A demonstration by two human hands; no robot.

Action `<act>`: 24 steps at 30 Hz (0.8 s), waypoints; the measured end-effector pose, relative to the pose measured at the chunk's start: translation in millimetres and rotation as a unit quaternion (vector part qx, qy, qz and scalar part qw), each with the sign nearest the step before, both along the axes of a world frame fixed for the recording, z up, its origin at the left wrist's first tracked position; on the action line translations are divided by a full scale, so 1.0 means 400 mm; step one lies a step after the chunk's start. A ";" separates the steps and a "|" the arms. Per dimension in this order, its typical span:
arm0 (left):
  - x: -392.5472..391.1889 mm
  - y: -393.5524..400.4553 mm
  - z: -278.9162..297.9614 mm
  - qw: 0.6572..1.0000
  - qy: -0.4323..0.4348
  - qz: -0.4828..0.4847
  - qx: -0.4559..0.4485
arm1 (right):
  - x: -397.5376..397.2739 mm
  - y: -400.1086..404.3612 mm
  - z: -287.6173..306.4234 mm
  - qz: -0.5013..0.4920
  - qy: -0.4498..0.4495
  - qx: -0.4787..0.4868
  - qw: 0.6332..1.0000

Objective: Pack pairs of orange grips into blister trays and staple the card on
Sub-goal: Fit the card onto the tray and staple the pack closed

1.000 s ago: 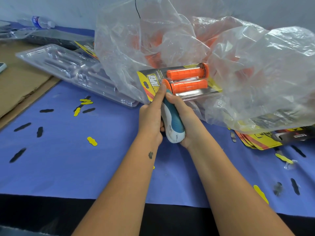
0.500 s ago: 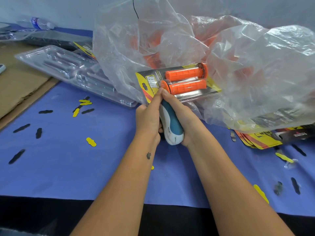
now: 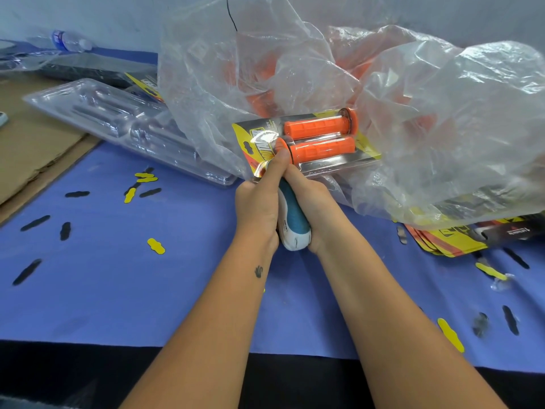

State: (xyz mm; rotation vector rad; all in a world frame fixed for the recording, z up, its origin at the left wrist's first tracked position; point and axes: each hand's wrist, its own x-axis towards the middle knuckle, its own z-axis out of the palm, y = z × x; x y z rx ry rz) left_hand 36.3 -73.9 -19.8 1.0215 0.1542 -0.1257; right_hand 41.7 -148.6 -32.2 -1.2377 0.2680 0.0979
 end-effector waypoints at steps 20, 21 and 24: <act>0.007 0.000 0.002 0.999 0.000 0.016 -0.032 | -0.021 0.001 0.018 -0.025 -0.001 -0.011 1.000; 0.007 0.001 0.002 0.999 0.001 0.018 -0.035 | -0.020 0.000 0.017 -0.024 0.000 -0.011 1.000; 0.007 0.003 0.002 0.999 0.009 0.019 -0.044 | -0.018 -0.001 0.016 -0.022 0.006 -0.014 1.000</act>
